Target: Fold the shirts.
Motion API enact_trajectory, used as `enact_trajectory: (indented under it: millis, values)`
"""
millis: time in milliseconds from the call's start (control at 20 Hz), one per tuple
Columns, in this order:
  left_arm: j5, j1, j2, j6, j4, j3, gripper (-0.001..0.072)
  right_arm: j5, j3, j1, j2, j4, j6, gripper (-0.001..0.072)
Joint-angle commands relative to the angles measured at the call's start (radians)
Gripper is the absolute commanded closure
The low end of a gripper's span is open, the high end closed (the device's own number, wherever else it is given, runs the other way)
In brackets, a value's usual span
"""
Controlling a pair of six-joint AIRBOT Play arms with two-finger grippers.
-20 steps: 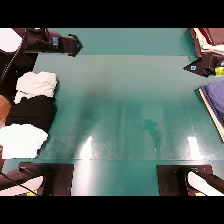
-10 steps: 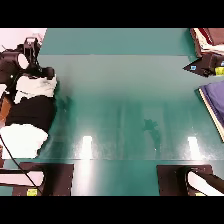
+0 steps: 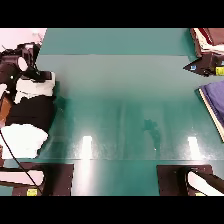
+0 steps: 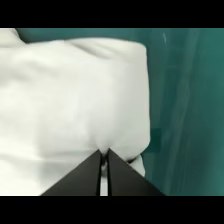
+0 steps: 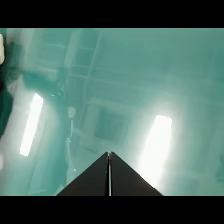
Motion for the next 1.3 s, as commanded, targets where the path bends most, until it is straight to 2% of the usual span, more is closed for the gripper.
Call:
enact_trajectory:
  millis: [0, 150, 250, 450, 700, 900, 1000, 1100, 1200, 1250]
  values:
    - [0.001, 0.000, 0.129, 0.001, -0.019, 0.069, 0.0685, 0.000, 0.065, 0.001, 0.001, 0.003, 0.000, 0.0692]
    - [-0.035, 0.000, 0.322, 0.017, -0.076, 0.216, 0.0685, -0.016, 0.195, 0.001, 0.001, -0.006, 0.000, 0.0692]
    - [-0.079, -0.001, 0.436, 0.095, -0.155, 0.319, 0.0686, -0.029, 0.279, 0.001, 0.001, -0.007, 0.000, 0.0692]
    - [-0.176, -0.153, 0.546, 0.143, -0.157, 0.459, 0.0688, -0.054, 0.386, 0.001, 0.001, -0.008, 0.000, 0.0692]
    - [-0.243, -0.499, 0.475, 0.128, -0.157, 0.439, 0.0688, -0.043, 0.425, 0.001, 0.001, -0.006, 0.000, 0.0692]
    - [-0.407, -0.781, 0.271, 0.112, -0.165, 0.428, 0.0685, -0.009, 0.425, 0.001, 0.001, -0.006, 0.000, 0.0692]
    - [-0.447, -0.892, 0.153, 0.114, -0.206, 0.422, 0.0667, 0.011, 0.425, 0.001, 0.001, -0.007, 0.000, 0.0692]
    - [-0.433, -0.951, 0.060, 0.115, -0.244, 0.422, 0.0128, 0.024, 0.425, 0.001, 0.001, -0.007, 0.000, 0.0692]
    - [-0.418, -0.953, 0.014, 0.143, -0.217, 0.422, 0.0115, 0.034, 0.424, 0.001, 0.001, -0.007, 0.000, 0.0692]
    - [-0.414, -0.938, 0.010, 0.140, -0.156, 0.422, 0.0115, 0.035, 0.424, 0.001, 0.001, -0.007, 0.000, 0.0692]
